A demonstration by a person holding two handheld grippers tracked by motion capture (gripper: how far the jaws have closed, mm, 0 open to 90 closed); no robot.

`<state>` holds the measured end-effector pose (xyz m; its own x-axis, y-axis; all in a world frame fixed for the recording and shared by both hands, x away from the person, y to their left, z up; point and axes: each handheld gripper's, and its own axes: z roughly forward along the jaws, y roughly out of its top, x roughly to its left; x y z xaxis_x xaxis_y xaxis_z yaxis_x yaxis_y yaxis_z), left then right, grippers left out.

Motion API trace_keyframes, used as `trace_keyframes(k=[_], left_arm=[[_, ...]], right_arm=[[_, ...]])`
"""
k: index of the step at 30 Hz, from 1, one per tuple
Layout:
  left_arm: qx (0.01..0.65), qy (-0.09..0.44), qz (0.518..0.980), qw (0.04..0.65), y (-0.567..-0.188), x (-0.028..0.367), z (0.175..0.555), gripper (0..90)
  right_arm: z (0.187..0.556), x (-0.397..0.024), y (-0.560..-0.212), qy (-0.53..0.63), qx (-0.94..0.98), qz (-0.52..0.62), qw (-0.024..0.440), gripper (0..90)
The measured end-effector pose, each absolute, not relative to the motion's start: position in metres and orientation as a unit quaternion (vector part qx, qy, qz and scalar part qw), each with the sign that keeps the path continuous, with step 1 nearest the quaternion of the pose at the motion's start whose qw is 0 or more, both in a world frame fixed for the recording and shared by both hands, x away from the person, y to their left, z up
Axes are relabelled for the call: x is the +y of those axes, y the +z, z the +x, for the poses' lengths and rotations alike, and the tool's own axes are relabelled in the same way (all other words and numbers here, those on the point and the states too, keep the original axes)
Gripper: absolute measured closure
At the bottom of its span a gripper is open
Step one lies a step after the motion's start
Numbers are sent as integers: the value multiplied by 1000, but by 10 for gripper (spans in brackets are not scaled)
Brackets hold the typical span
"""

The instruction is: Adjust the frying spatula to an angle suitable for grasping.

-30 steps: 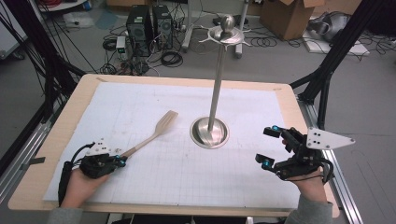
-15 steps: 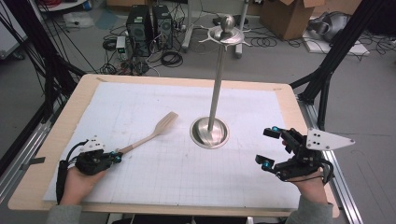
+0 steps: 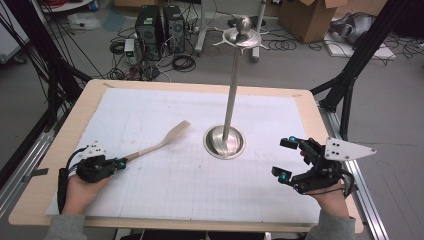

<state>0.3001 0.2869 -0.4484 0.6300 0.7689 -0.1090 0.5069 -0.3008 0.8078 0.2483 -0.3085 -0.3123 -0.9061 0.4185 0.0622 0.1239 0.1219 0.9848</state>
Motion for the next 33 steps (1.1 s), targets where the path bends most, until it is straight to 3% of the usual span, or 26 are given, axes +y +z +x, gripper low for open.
trace_keyframes(k=[18, 24, 33], left_arm=[[402, 153, 743, 513, -430, 265, 315, 897], [382, 164, 770, 484, -428, 244, 335, 897], [397, 155, 775, 467, -434, 232, 355, 897]], right_arm=[[242, -309, -315, 628, 747, 188, 115, 117], [231, -318, -314, 628, 743, 197, 121, 117], [217, -328, -316, 626, 739, 211, 128, 117]])
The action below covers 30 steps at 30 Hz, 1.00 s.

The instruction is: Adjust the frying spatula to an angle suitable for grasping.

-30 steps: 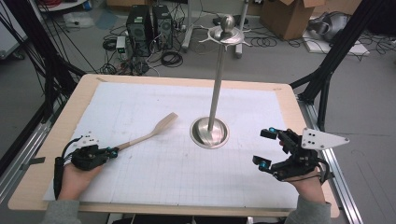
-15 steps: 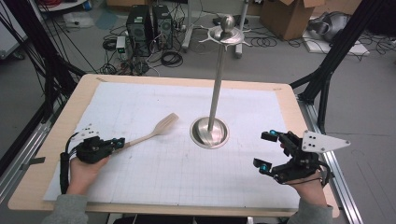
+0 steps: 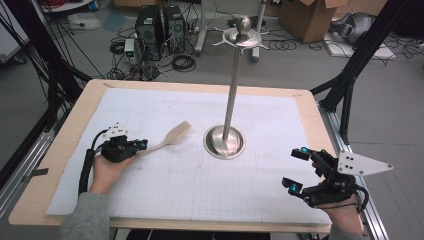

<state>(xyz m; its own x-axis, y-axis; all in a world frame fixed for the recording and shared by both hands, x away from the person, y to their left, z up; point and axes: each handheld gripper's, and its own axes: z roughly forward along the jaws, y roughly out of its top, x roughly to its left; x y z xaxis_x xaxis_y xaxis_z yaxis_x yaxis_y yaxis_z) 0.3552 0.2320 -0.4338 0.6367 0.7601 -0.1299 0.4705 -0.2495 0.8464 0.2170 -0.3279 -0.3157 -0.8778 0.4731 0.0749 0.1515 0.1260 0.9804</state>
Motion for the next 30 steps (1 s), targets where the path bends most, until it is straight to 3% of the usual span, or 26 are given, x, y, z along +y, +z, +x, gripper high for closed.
trace_keyframes(k=[30], left_arm=[[407, 172, 815, 376, -445, 190, 386, 899]], right_arm=[[178, -353, -317, 618, 731, 246, 154, 117]])
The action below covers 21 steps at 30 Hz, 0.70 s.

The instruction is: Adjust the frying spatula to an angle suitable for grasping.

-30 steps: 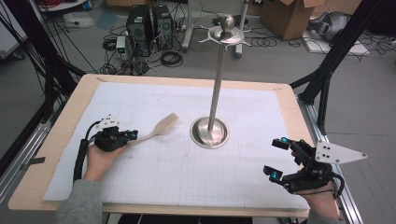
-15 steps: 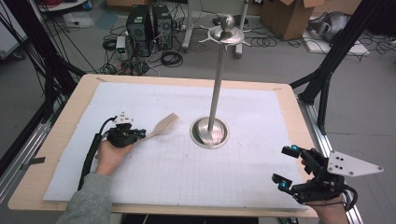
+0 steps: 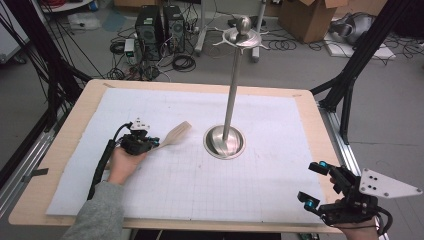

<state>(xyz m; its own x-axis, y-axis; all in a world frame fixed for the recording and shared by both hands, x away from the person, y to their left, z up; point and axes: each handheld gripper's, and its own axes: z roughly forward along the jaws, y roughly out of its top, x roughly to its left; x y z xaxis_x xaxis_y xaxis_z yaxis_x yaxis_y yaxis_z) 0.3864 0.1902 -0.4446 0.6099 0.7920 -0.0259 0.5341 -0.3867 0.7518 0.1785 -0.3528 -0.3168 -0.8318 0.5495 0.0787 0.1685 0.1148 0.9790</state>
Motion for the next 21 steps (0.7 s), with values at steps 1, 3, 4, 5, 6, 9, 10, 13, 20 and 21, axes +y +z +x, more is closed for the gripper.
trace_keyframes(k=[1, 3, 4, 5, 6, 9, 10, 13, 20, 21], left_arm=[[405, 175, 816, 374, -445, 189, 386, 898], [405, 173, 816, 374, -445, 189, 386, 898], [406, 171, 815, 377, -445, 190, 386, 899], [406, 169, 814, 379, -445, 190, 386, 899], [402, 167, 817, 379, -445, 190, 386, 899], [398, 146, 816, 393, -444, 192, 386, 899], [398, 143, 815, 396, -444, 192, 386, 899], [394, 140, 816, 399, -443, 191, 385, 899], [385, 130, 819, 406, -444, 186, 383, 900], [384, 125, 819, 408, -445, 185, 383, 900]], right_arm=[[178, -353, -317, 619, 730, 246, 155, 117], [178, -353, -317, 618, 731, 247, 153, 117], [178, -353, -318, 617, 732, 246, 153, 116], [178, -353, -317, 618, 731, 246, 153, 117], [178, -353, -317, 618, 731, 246, 153, 117], [179, -353, -318, 618, 731, 243, 154, 116], [179, -353, -318, 618, 732, 246, 151, 117], [180, -352, -318, 618, 731, 245, 151, 117], [181, -350, -318, 618, 734, 241, 148, 117], [182, -350, -318, 618, 734, 240, 150, 117]])
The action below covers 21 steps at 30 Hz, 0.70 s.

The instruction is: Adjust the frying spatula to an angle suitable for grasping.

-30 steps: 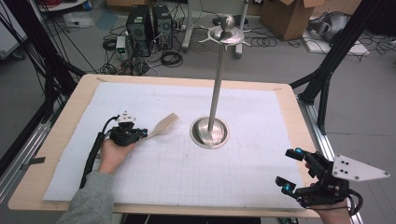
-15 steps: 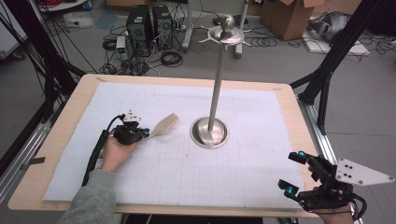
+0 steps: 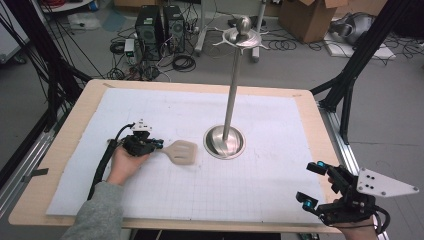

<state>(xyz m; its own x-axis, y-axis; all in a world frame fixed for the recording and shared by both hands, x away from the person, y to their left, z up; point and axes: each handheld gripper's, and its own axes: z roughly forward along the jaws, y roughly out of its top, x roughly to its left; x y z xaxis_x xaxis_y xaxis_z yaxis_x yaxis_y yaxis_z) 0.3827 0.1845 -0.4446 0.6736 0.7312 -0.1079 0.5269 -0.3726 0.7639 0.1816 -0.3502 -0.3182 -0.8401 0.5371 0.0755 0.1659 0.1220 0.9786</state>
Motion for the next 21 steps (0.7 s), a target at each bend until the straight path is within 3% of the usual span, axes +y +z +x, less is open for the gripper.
trace_keyframes(k=[11, 21], left_arm=[[360, 128, 836, 393, -445, 172, 377, 899], [351, 93, 839, 405, -445, 174, 370, 899]], right_arm=[[182, -349, -318, 615, 737, 240, 146, 117], [183, -347, -318, 612, 740, 239, 143, 117]])
